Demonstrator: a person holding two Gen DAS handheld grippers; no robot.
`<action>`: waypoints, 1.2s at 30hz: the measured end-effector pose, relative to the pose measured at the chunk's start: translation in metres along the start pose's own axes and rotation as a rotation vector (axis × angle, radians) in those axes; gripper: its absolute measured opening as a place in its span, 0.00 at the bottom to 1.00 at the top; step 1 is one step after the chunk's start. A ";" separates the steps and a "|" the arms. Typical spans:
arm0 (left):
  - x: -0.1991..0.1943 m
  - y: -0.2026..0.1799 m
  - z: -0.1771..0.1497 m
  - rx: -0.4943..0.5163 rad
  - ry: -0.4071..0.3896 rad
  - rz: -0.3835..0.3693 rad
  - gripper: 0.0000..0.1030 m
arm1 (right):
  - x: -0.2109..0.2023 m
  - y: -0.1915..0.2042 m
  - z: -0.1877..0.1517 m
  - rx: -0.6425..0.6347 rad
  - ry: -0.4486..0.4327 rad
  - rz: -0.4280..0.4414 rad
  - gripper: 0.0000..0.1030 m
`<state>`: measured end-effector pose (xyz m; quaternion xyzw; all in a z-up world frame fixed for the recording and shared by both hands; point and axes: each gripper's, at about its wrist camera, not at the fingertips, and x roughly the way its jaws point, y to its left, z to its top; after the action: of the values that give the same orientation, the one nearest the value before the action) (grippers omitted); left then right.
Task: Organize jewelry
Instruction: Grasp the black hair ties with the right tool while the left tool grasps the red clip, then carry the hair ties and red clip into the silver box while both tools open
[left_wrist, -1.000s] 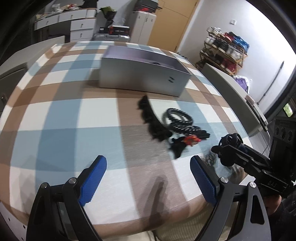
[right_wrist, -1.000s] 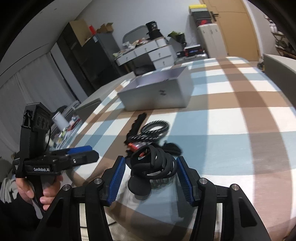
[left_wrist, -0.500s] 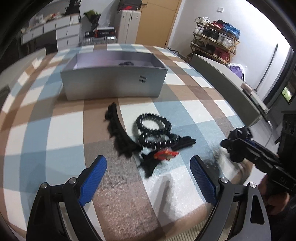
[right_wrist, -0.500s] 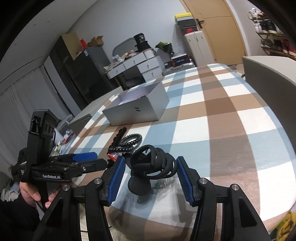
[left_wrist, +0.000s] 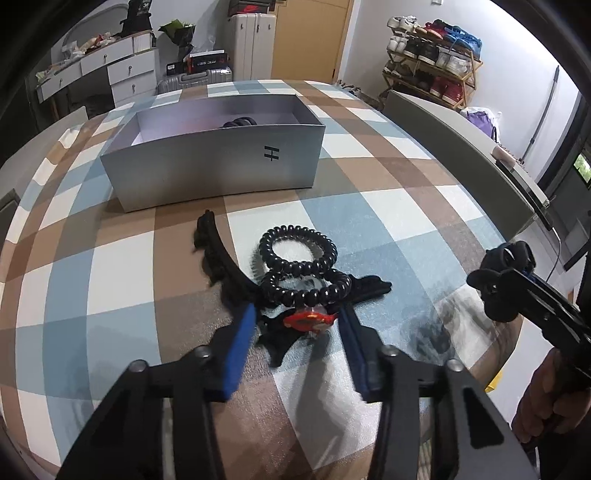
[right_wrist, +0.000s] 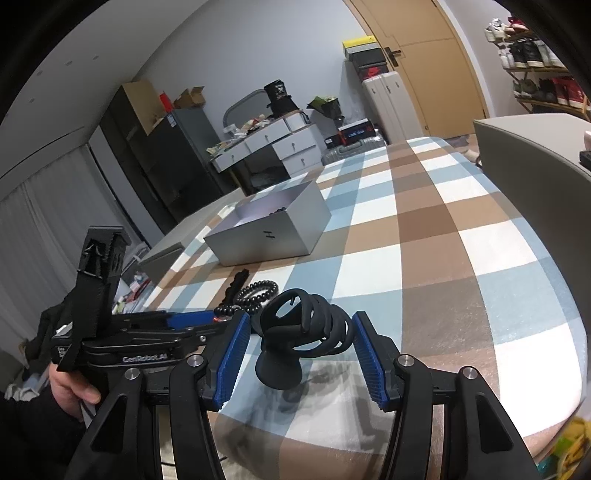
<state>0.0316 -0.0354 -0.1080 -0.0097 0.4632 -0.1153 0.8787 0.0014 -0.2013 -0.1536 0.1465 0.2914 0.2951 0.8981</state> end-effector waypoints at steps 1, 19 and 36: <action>-0.001 0.000 0.000 -0.002 -0.001 -0.003 0.34 | -0.001 0.001 0.000 -0.002 -0.004 0.005 0.54; -0.026 -0.009 0.002 0.067 -0.018 -0.048 0.18 | -0.008 0.008 0.008 0.000 -0.028 0.024 0.54; -0.062 0.017 0.001 0.004 -0.127 -0.022 0.17 | 0.006 0.050 0.019 -0.067 0.002 0.057 0.54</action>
<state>0.0021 -0.0064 -0.0590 -0.0202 0.4060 -0.1253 0.9050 -0.0058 -0.1602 -0.1197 0.1241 0.2778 0.3303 0.8935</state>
